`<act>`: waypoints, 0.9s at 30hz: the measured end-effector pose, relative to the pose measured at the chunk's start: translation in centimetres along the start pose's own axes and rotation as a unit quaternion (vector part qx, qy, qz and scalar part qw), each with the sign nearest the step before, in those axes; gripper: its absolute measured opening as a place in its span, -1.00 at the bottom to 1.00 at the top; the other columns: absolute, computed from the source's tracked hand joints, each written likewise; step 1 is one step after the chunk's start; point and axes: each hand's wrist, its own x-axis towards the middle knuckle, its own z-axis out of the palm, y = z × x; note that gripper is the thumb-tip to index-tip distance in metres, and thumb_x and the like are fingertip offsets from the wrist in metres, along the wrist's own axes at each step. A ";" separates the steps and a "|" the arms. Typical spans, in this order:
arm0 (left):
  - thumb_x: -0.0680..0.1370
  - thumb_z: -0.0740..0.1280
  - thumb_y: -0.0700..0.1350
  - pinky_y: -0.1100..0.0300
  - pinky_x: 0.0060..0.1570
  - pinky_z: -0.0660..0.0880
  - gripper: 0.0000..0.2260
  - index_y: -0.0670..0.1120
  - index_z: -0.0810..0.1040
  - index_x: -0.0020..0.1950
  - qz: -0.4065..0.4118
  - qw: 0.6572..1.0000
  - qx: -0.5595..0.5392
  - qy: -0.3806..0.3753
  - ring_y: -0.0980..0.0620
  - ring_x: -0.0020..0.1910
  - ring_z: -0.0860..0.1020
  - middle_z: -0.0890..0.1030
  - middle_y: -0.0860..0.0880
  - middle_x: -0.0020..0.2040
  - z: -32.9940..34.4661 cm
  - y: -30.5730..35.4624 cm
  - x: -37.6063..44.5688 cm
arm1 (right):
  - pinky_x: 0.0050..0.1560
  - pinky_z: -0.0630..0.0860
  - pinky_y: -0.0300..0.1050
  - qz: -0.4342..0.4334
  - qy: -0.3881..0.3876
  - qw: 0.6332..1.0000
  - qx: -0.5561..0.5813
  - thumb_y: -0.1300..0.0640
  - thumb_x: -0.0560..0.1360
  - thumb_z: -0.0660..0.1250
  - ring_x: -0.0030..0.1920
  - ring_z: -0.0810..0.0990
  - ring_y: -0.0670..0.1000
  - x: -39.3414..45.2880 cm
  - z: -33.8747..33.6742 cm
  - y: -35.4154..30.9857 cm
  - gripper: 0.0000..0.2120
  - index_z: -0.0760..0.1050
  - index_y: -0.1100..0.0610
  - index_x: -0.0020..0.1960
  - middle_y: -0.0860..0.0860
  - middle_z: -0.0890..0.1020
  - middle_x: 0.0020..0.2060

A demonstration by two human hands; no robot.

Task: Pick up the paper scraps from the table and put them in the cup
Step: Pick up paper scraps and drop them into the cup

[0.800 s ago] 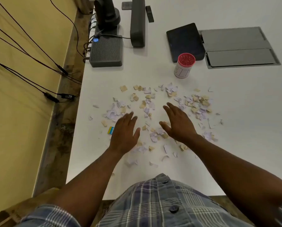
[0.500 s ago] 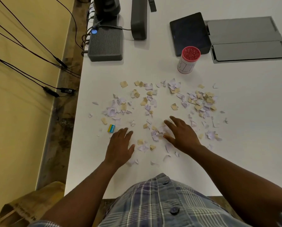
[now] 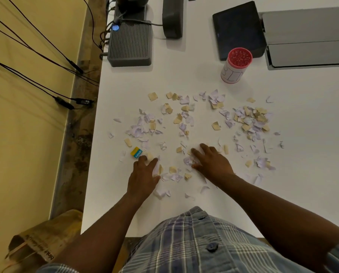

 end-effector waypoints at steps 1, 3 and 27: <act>0.51 0.37 0.04 0.07 0.18 0.48 -0.50 0.03 0.34 0.42 0.008 1.000 -0.009 0.000 -0.08 0.33 0.32 0.26 -0.11 0.40 0.0 0.2 0.1 | -0.06 0.57 0.03 -0.021 0.009 1.000 -0.013 -0.09 0.58 0.18 0.33 0.36 0.19 -0.1 0.3 -0.2 -0.51 0.22 0.01 0.47 0.14 0.26 0.44; 0.53 0.35 -0.04 0.09 0.15 0.48 -0.62 -0.03 0.44 0.34 0.030 0.999 -0.022 0.007 -0.08 0.29 0.37 0.33 -0.12 0.35 0.1 0.6 0.2 | -0.33 0.55 -0.01 -0.060 0.033 0.998 -0.012 0.11 0.54 0.30 0.15 0.51 0.24 -0.5 0.8 -0.4 -0.62 0.40 0.12 0.34 0.21 0.43 0.31; 0.48 0.41 -0.18 0.13 -0.01 0.57 -0.85 -0.17 0.67 0.02 0.134 0.981 -0.130 0.058 -0.05 -0.07 0.64 0.69 -0.14 -0.04 -2.7 4.5 5.4 | -0.09 0.59 -0.05 0.039 0.215 0.946 0.240 0.27 0.48 0.38 -0.24 0.65 0.08 2.1 -5.6 2.6 -0.87 0.67 0.22 -0.02 0.14 0.71 -0.14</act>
